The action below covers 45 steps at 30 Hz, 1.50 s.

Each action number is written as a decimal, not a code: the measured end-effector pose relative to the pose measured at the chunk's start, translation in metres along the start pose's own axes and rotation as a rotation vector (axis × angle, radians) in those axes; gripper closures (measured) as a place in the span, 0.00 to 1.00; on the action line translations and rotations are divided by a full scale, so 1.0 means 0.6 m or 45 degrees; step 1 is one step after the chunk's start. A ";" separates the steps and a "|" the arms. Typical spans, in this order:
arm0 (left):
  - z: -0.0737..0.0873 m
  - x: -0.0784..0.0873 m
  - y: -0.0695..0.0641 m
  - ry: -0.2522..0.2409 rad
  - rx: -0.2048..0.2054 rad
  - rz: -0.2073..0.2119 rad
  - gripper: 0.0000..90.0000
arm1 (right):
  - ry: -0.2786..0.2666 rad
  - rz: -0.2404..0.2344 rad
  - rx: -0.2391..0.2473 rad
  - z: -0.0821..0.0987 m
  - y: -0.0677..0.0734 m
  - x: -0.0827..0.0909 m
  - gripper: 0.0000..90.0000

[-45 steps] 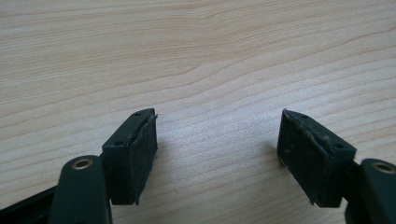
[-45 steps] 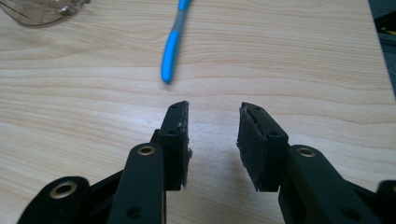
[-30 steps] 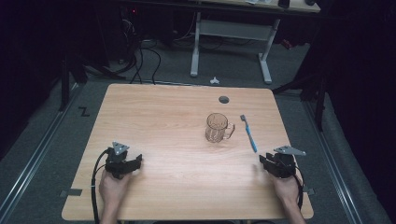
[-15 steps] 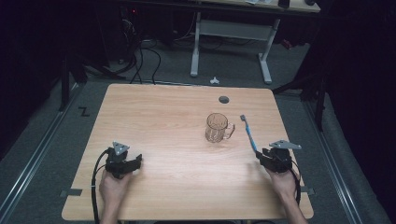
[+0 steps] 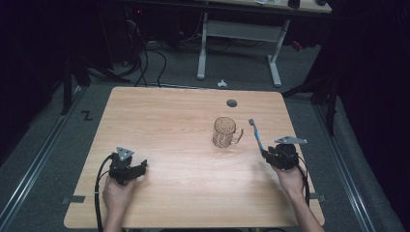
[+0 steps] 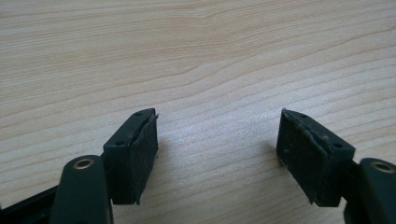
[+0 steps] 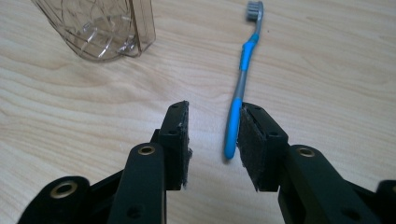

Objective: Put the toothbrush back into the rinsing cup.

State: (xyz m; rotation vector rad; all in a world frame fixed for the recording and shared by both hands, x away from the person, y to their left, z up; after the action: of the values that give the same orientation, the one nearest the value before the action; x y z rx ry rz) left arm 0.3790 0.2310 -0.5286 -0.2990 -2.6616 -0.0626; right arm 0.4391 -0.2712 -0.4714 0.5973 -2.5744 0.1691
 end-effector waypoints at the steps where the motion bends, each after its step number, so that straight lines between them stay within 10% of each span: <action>1: 0.000 0.000 0.000 0.000 0.000 0.000 0.33 | -0.004 -0.007 -0.008 -0.002 -0.001 -0.002 0.71; 45: 0.000 0.000 0.000 -0.001 0.003 -0.002 0.33 | 0.074 -0.013 0.042 -0.095 -0.019 -0.069 0.70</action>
State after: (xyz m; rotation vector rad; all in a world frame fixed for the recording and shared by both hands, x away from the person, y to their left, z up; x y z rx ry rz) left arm 0.3791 0.2310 -0.5286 -0.2967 -2.6625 -0.0598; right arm 0.5014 -0.2530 -0.4415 0.6081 -2.5166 0.2227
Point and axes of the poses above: each handheld gripper's, and its own axes: x roughly backward along the jaws, z roughly out of its underside, y roughly to its left, the point moved 3 cm from there along -x, roughly forward along the jaws, and after that the axes turned 15 degrees about -y, right-handed, at the moved point
